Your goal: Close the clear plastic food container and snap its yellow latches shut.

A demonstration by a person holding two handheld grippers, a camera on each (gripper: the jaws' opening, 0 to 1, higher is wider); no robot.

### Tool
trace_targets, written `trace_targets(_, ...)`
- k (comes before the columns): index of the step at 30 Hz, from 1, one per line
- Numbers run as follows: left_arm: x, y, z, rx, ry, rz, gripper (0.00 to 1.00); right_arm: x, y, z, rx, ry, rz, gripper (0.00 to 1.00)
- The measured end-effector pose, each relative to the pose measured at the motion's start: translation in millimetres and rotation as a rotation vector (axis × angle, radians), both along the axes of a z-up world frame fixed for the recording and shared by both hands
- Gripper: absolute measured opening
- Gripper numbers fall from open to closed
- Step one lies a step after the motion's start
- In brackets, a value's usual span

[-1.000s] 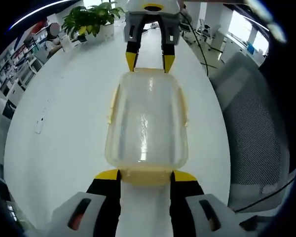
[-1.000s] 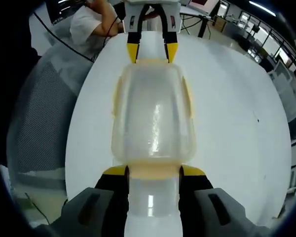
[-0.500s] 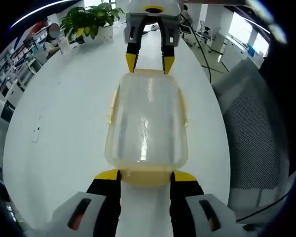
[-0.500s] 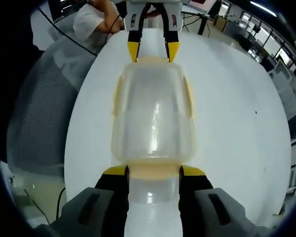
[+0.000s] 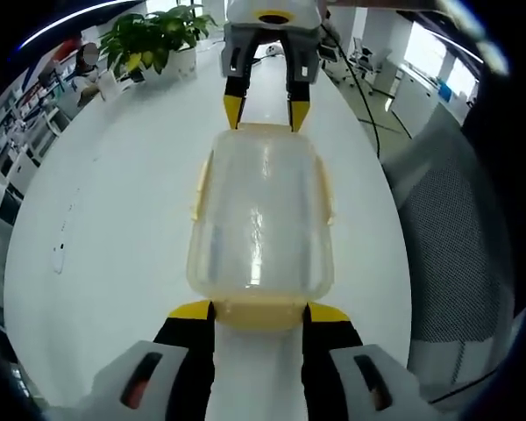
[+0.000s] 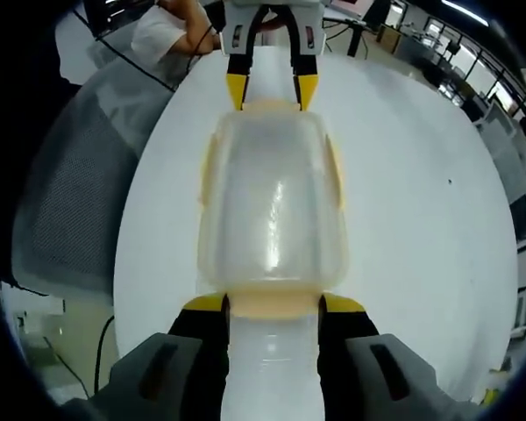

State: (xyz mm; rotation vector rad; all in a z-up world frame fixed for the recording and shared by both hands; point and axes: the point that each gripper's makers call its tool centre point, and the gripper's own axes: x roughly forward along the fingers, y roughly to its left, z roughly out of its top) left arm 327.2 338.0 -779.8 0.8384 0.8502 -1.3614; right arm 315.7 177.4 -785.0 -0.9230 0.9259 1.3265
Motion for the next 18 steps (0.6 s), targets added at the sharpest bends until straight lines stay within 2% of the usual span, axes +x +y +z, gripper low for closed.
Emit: trace_targets(18, -1.8, -43, -3.3, -0.009, 0.013, -0.009, 0.33, -3, -42, -0.3, -0.021, -0.008, -0.01, 0.36)
